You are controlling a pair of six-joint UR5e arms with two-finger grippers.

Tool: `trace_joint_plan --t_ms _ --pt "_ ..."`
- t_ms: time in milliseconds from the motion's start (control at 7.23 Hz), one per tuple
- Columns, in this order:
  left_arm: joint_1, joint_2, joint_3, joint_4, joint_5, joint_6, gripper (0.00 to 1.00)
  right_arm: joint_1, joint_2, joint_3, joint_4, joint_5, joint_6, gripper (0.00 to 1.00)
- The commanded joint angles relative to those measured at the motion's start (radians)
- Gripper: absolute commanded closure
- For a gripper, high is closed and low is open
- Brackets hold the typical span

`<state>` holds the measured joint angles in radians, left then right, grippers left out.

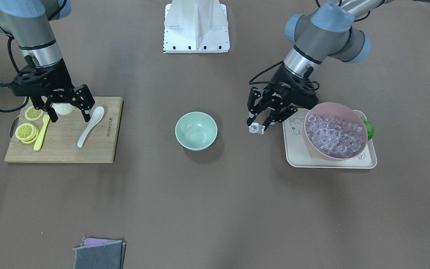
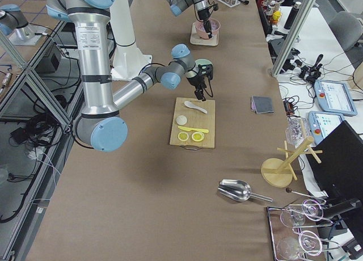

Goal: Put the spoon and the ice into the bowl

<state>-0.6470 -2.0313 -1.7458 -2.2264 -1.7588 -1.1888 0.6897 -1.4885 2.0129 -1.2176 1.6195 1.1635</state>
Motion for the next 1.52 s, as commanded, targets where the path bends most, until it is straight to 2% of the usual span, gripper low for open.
trace_joint_plan --t_ms 0,415,692,830,969,1245,1384 --pt "0.117 -0.081 0.061 0.025 0.131 -0.052 1.00 -0.006 -0.003 -0.046 -0.002 -0.029 0.004 0.02" --pt "0.214 -0.133 0.097 0.028 0.240 -0.095 1.00 -0.012 -0.001 -0.059 0.001 -0.039 0.030 0.03" --pt "0.214 -0.179 0.164 0.027 0.248 -0.115 1.00 -0.029 -0.001 -0.059 0.006 -0.061 0.031 0.02" --pt "0.214 -0.178 0.166 0.019 0.257 -0.114 0.64 -0.032 -0.001 -0.057 0.007 -0.063 0.031 0.02" --pt "0.216 -0.178 0.167 0.016 0.257 -0.115 0.03 -0.032 0.000 -0.057 0.007 -0.063 0.031 0.02" --pt "0.216 -0.179 0.149 0.017 0.271 -0.114 0.02 -0.032 0.010 -0.056 0.007 -0.063 0.038 0.02" --pt "0.214 -0.169 0.102 0.027 0.265 -0.106 0.02 -0.033 0.016 -0.056 0.007 -0.063 0.057 0.02"
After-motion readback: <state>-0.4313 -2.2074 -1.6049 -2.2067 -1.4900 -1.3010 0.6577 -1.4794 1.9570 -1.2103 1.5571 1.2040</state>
